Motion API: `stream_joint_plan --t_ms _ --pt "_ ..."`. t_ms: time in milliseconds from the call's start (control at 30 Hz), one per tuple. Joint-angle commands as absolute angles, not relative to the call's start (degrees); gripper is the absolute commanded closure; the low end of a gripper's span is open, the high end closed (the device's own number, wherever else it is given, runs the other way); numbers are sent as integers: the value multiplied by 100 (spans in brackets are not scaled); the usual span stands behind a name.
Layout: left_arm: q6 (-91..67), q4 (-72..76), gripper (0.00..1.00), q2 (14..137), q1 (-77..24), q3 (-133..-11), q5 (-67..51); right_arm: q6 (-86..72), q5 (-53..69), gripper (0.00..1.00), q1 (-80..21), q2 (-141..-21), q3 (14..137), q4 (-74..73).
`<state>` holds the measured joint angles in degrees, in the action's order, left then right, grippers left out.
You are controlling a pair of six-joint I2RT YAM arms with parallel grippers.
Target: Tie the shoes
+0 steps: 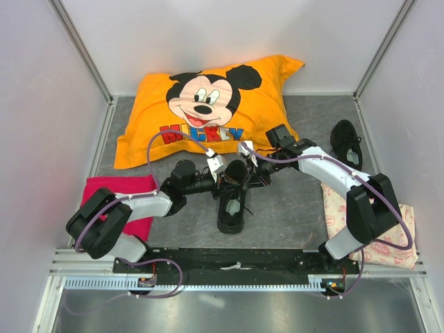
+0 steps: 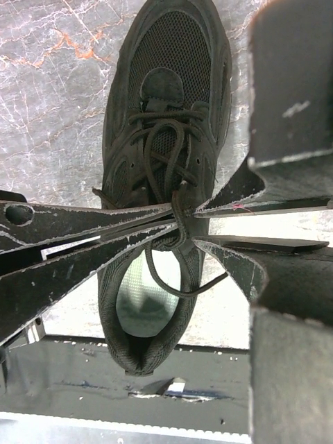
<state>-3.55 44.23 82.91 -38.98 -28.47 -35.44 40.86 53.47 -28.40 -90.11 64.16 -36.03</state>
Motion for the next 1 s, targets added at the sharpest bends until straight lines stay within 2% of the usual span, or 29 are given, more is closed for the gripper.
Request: stream_joint_plan --t_ms 0,967 --pt "-132 4491 98 8385 -3867 -3059 -3770 4474 5423 77 -2848 -8921 6355 -3568" --pt "-44 4465 99 8437 -3823 -3120 -4025 4017 5326 74 -2786 -9167 6688 -3331"
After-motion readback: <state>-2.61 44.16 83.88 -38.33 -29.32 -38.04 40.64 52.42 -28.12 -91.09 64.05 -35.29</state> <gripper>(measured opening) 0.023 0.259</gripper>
